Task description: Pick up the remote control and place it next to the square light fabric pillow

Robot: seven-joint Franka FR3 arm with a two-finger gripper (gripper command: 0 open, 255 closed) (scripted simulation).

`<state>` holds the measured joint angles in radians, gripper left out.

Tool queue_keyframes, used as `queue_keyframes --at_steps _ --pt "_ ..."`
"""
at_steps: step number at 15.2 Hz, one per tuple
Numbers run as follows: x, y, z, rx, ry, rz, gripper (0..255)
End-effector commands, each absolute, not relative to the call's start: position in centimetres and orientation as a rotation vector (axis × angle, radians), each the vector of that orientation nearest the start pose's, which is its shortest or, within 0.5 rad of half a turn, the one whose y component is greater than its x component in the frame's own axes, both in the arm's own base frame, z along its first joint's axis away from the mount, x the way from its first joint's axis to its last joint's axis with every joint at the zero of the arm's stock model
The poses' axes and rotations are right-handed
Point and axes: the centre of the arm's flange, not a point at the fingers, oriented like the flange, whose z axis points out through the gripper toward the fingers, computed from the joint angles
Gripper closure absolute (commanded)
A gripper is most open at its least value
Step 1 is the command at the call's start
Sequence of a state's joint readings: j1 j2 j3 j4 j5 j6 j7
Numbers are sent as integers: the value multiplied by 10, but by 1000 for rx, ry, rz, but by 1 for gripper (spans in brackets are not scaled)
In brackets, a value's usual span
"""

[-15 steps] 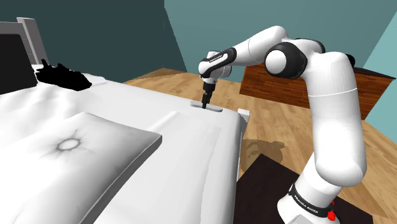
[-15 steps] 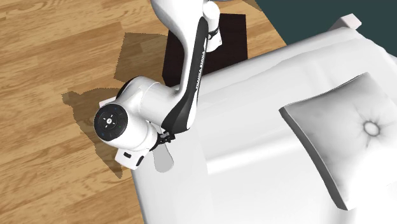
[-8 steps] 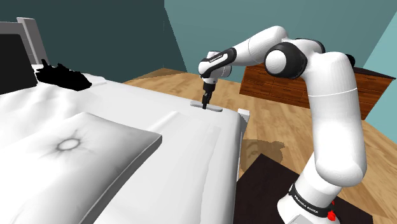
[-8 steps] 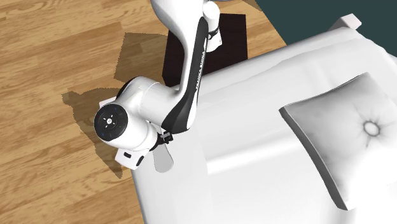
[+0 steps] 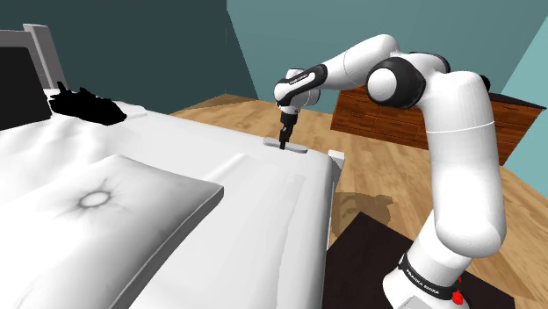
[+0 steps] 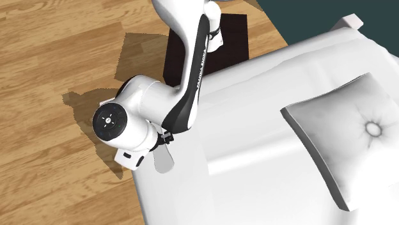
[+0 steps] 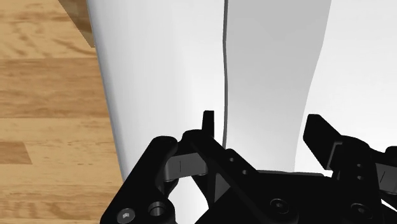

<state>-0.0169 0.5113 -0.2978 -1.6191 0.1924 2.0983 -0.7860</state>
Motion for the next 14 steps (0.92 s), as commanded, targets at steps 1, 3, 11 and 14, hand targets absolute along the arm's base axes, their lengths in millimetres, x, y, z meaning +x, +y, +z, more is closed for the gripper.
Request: queue_keyframes --at_steps 1,3,11,14 --pt "658 -178 346 -3055 -634 -10 255" --pt "658 -178 357 -3055 -634 -10 255" --pt "658 -178 399 -3055 -634 -10 255" --pt "658 -178 415 -3055 -634 -10 255"
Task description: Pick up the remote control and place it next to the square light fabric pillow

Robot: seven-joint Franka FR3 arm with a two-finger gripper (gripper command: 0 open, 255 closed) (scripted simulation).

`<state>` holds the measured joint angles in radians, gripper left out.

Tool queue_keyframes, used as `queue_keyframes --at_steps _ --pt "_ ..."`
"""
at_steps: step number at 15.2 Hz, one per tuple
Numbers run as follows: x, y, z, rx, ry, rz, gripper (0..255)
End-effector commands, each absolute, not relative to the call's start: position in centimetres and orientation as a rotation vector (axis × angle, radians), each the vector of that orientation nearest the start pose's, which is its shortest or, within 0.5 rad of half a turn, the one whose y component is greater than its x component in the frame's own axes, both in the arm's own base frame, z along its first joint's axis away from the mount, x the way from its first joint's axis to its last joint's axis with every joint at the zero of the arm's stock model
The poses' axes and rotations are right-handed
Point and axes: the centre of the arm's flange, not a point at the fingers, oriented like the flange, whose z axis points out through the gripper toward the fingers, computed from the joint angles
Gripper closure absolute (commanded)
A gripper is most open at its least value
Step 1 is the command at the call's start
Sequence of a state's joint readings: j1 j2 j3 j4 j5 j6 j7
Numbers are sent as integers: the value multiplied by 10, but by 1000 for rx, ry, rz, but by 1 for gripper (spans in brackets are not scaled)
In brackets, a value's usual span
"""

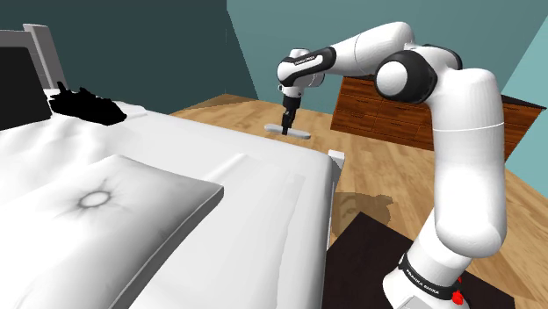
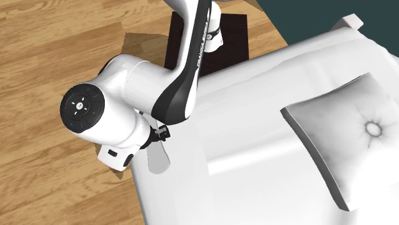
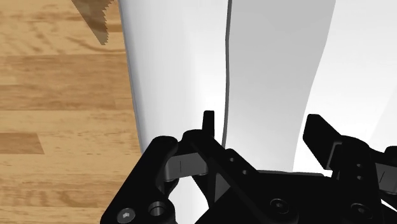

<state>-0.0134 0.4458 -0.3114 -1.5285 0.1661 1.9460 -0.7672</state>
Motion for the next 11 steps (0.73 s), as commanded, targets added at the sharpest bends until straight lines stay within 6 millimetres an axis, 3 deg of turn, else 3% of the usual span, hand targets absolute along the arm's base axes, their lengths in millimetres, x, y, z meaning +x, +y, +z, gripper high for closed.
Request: queue_keyframes --at_steps 1,11 --pt "658 -178 420 -3055 -634 -10 255" --pt "658 -178 473 -3055 -634 -10 255"
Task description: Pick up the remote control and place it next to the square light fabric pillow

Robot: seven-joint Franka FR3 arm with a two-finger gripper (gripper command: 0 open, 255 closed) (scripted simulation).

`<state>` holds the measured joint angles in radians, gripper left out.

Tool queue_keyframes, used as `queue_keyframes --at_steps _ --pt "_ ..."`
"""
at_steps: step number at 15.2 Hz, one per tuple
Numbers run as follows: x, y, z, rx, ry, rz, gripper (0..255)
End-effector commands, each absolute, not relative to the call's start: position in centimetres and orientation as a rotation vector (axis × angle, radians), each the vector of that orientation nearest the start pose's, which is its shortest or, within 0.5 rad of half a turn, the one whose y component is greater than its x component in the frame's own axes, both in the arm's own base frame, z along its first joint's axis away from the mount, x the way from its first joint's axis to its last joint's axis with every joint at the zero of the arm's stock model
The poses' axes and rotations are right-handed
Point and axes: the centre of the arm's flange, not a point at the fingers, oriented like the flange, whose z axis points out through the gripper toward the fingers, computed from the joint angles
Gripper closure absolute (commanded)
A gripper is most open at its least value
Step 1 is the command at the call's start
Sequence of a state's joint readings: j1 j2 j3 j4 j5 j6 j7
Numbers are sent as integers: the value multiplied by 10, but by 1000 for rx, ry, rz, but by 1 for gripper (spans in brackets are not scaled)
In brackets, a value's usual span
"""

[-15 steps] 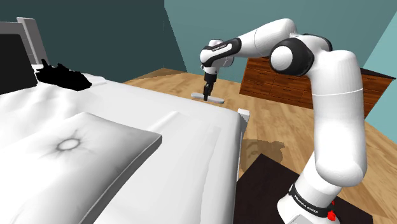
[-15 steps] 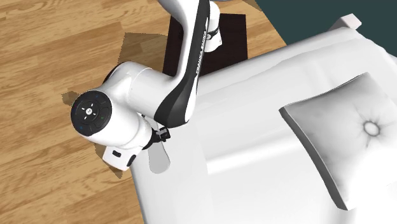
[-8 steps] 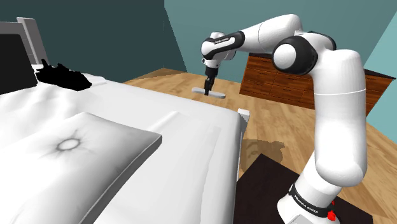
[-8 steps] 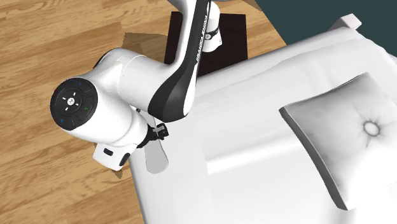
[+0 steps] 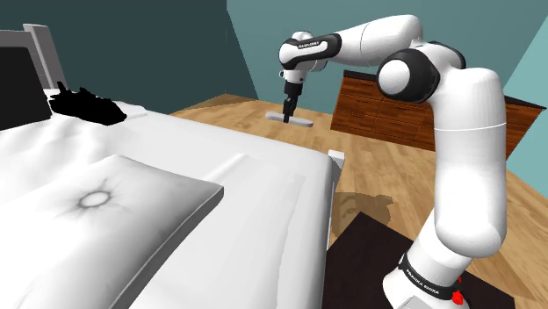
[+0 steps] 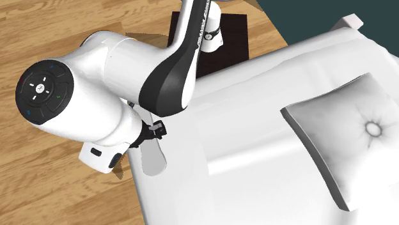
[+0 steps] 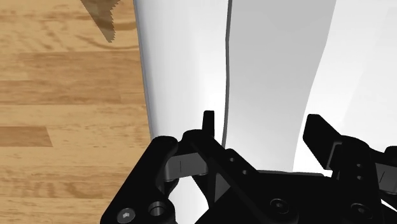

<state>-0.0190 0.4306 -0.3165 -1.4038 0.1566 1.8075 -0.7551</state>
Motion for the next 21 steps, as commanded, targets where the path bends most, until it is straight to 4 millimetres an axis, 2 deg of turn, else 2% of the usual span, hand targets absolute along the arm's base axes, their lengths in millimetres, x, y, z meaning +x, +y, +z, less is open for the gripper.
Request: queue_keyframes --at_steps 1,11,12,21 --pt "658 -178 478 -3055 -634 -10 255" --pt "658 -178 531 -3055 -634 -10 255" --pt "658 -178 532 -3055 -634 -10 255" --pt "605 -71 532 -3055 -634 -10 255"
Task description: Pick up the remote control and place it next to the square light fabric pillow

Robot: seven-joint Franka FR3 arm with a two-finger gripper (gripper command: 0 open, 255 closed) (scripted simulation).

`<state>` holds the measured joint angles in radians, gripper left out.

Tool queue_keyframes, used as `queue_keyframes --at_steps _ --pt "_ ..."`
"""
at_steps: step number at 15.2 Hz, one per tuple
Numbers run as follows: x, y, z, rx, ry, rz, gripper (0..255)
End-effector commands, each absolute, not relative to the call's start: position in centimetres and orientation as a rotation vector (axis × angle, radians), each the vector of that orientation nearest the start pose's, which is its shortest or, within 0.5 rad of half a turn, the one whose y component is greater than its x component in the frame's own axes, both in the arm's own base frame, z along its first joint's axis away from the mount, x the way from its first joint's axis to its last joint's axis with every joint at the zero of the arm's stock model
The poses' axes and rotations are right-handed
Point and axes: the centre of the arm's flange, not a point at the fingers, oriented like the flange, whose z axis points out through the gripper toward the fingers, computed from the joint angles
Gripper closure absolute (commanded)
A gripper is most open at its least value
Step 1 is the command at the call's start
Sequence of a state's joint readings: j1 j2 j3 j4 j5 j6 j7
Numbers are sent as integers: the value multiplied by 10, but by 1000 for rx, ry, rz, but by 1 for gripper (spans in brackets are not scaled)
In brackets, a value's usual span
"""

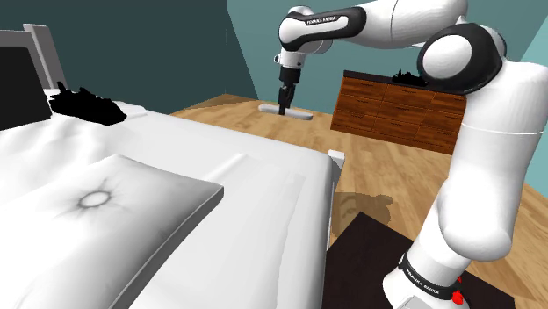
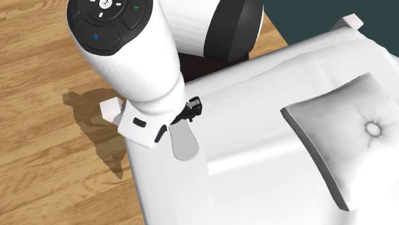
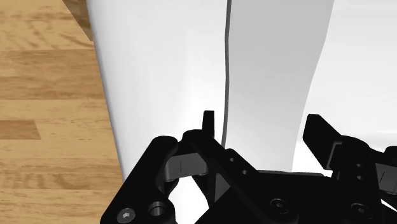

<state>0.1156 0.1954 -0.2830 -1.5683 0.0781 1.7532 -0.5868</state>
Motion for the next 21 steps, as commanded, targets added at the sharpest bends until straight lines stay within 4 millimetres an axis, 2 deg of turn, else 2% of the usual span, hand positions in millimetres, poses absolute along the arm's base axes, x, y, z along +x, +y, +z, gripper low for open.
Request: queue_keyframes --at_steps 1,21 --pt "599 -60 532 -3055 -634 -10 255" --pt "483 177 533 -3055 -634 -10 255"
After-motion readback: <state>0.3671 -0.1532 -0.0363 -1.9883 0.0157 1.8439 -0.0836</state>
